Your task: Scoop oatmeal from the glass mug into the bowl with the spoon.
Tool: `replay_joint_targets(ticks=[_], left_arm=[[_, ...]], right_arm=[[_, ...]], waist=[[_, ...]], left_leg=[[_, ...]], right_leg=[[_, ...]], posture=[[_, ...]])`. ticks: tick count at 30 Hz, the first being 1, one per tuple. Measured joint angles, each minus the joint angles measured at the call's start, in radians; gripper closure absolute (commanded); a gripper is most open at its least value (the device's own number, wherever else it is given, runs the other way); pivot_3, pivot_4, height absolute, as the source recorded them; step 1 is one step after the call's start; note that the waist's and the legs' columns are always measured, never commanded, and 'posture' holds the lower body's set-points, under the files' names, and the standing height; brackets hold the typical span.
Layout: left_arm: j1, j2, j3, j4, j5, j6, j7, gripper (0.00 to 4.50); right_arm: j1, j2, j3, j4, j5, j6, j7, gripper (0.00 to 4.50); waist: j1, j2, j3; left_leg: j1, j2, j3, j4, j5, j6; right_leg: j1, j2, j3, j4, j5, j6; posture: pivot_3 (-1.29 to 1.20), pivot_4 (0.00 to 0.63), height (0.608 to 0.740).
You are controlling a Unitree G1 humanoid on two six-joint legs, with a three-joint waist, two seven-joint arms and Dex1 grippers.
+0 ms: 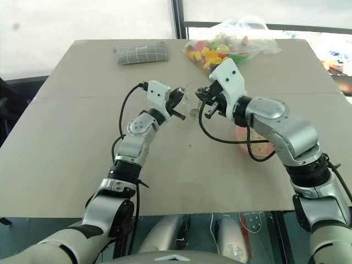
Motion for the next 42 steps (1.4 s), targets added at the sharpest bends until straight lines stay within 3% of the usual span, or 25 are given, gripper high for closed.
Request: replay_joint_targets(ticks=[13,21,32,42], left_arm=[[0.026,-0.013,-0.007,-0.002,0.004,0.017,0.011,4.43],[0.028,-0.016,-0.013,-0.007,0.005,0.016,0.011,4.43],[0.028,-0.014,-0.032,-0.007,0.013,0.013,0.011,4.43],[0.036,-0.015,-0.035,-0.023,0.016,0.013,0.025,4.43]], right_arm=[[0.026,0.081,-0.045,0.003,-0.044,0.074,0.021,4.5],[-0.037,0.065,-0.109,0.016,-0.056,0.132,0.02,4.5],[-0.006,0.069,-0.076,0.037,-0.134,0.089,0.049,4.5],[-0.008,0.295,-0.358,0.008,0.078,0.487,-0.114,4.5]], waist=[[0.001,0.0,0.0],[0.001,0.0,0.0],[0.0,0.0,0.0],[0.001,0.0,0.0]], left_leg=[[0.0,0.0,-0.001,0.002,0.0,0.0],[0.0,0.0,-0.001,0.002,0.0,0.0],[0.0,0.0,-0.001,0.002,0.0,0.0],[0.0,-0.001,-0.001,0.003,0.0,0.0]], right_leg=[[0.0,0.0,0.0,0.001,0.001,0.001],[0.0,0.0,0.0,0.001,0.001,0.001],[0.0,0.0,0.0,0.001,0.001,0.001],[0.0,0.0,0.0,0.002,0.001,0.001]], posture=[[0.0,0.15,0.718],[0.0,0.15,0.718],[0.0,0.15,0.718],[0.0,0.15,0.718]])
